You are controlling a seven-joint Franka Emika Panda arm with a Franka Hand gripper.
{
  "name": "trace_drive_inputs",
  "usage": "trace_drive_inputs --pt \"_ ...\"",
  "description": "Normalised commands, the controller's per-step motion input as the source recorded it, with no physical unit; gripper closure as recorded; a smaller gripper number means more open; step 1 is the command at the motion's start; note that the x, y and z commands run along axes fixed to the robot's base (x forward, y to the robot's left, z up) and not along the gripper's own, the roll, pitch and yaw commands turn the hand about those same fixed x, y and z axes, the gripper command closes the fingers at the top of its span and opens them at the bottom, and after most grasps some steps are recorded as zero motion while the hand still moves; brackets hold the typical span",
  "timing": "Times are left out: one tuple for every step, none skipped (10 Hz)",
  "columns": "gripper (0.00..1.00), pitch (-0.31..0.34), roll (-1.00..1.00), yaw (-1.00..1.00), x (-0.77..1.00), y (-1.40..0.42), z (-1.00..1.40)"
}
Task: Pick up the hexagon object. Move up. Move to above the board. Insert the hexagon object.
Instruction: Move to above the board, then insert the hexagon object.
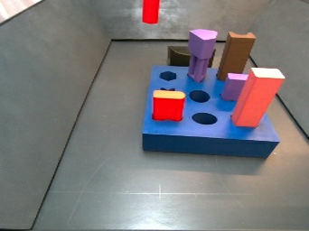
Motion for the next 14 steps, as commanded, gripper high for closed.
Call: trace_drive_inputs --pt "1.00 0.010 -0.01 0.00 -0.06 -1.00 0.19" --pt "1.00 0.016 0.00 0.01 -0.06 -1.00 0.20" --pt "1.00 0.018 0.00 0.01 -0.06 -1.00 0.20" --pt "1.00 0.036 -0.02 0.01 -0.05 -1.00 0.21" --pt "1.00 0.045 0.00 0.01 -0.05 -1.00 0.21" --pt "1.00 0.058 -0.01 0.01 -0.04 -1.00 0.23" --pt "1.00 0.065 0.00 0.01 -0.03 -1.00 0.23" --pt "1.00 0.088 0.01 0.01 0.00 -0.82 0.20" --pt "1.00 0.103 0.00 0.01 0.02 -0.63 0.16" --pt "1.00 0.123 0.00 0.01 0.05 -0.34 0.09" --pt "1.00 0.119 0.01 0.01 0.06 -0.20 0.06" --pt "1.00 0.000 0.03 0.00 0.24 0.89 -0.79" --pt "1.00 0.004 0.00 0.00 0.23 1.00 -0.75" --pt "1.00 0.014 0.00 0.00 0.26 1.00 -0.74"
